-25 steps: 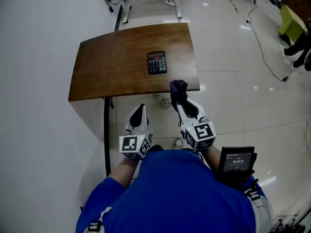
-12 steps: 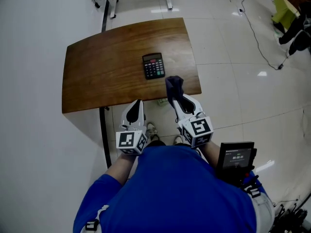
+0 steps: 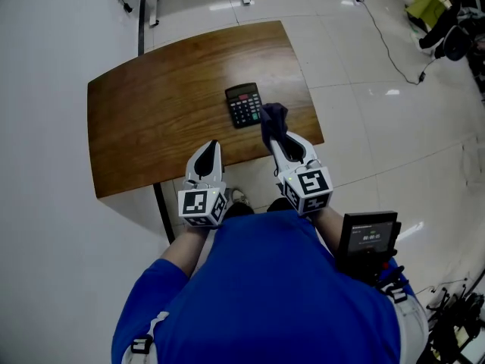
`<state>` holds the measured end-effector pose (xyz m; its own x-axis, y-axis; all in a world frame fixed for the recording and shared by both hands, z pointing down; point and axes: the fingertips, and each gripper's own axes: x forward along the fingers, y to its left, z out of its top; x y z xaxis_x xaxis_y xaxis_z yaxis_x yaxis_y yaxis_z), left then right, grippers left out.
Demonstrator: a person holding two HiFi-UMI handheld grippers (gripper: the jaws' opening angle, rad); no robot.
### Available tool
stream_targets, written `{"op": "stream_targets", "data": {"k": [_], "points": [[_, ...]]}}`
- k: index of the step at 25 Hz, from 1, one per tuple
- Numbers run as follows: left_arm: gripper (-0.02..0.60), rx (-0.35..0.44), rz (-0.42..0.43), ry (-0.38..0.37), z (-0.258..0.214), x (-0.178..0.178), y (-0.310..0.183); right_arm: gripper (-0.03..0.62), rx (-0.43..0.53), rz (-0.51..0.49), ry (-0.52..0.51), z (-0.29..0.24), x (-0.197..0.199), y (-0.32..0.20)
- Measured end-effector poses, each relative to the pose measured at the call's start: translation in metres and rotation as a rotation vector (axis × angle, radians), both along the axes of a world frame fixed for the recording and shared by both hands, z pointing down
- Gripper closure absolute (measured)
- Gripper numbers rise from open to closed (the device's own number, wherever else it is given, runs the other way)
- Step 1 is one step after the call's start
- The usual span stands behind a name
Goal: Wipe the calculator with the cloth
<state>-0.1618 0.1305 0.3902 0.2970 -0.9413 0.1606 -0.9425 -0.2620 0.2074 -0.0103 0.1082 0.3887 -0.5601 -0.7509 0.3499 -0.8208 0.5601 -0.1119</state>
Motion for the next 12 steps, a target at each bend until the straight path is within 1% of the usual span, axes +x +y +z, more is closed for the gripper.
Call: {"op": "stream_targets", "data": {"k": [3, 8, 12], "points": [[0.577, -0.014, 0.013, -0.008, 0.009, -0.007, -0.013, 0.522, -0.002, 0.012, 0.004, 0.004, -0.006, -0.012], [0.576, -0.046, 0.015, -0.006, 0.019, -0.002, -0.039, 0.522, -0.025, 0.021, 0.004, 0.01, -0.002, -0.036], [0.577, -0.079, -0.011, -0.035, 0.034, -0.002, -0.062, 0.522, -0.048, 0.003, -0.013, 0.024, 0.001, -0.063]]}}
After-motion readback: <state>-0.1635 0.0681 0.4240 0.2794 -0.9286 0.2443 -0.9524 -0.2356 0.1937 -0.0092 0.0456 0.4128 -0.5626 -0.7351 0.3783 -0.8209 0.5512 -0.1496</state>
